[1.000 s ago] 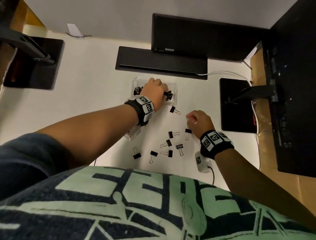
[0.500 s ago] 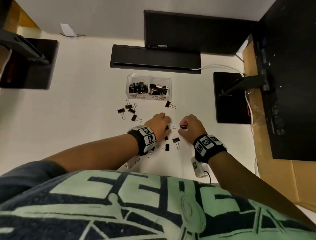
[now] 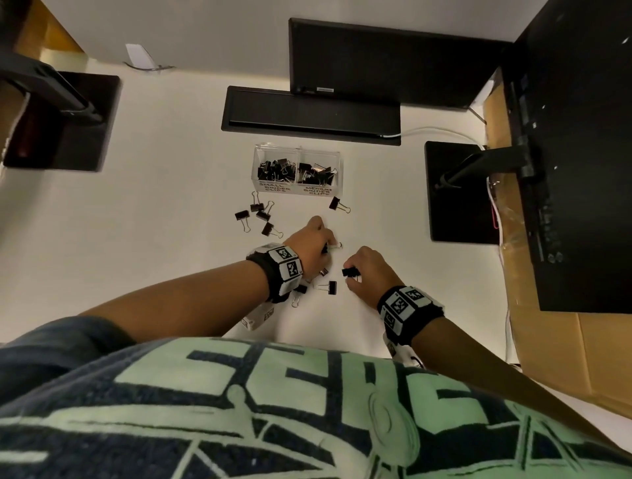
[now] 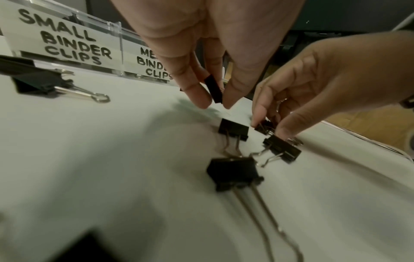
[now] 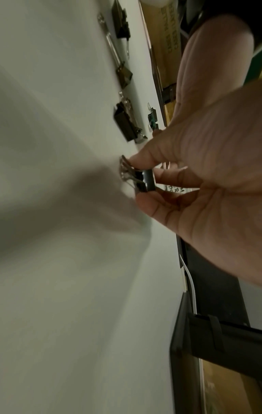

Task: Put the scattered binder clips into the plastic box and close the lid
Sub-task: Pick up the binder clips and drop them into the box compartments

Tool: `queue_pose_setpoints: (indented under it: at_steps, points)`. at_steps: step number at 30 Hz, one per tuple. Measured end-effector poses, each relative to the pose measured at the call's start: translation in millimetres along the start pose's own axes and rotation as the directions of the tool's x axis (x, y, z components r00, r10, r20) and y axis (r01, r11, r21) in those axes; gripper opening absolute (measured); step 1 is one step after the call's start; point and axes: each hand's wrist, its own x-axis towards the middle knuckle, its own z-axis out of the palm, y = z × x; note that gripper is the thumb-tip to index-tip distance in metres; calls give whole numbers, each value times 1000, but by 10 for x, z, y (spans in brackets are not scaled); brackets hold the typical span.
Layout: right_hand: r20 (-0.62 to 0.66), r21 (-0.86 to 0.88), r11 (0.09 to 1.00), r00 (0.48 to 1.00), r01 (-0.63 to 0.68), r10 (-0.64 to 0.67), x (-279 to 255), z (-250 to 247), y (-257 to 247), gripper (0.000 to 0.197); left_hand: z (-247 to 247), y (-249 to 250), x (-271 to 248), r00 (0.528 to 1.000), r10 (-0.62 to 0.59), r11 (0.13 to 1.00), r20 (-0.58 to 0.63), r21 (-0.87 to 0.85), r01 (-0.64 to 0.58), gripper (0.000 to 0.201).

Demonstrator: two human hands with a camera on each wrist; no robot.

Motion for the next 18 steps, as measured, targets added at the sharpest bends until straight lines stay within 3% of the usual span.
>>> queue_pose_setpoints:
  at_steps: [3, 8, 18]
  points:
    - [-17, 10, 1000, 1000, -10, 10, 6, 20, -8, 18, 25, -85, -75, 996, 74, 997, 46, -18, -73, 29]
    - [-28, 50, 999, 1000, -8, 9, 53, 35, -56, 16, 79, -75, -188, 992, 94, 996, 87, -8, -94, 28]
    - [-146, 324, 936, 971, -136, 192, 322, -285, -102, 17, 140, -18, -221, 995, 13, 984, 102, 175, -31, 29]
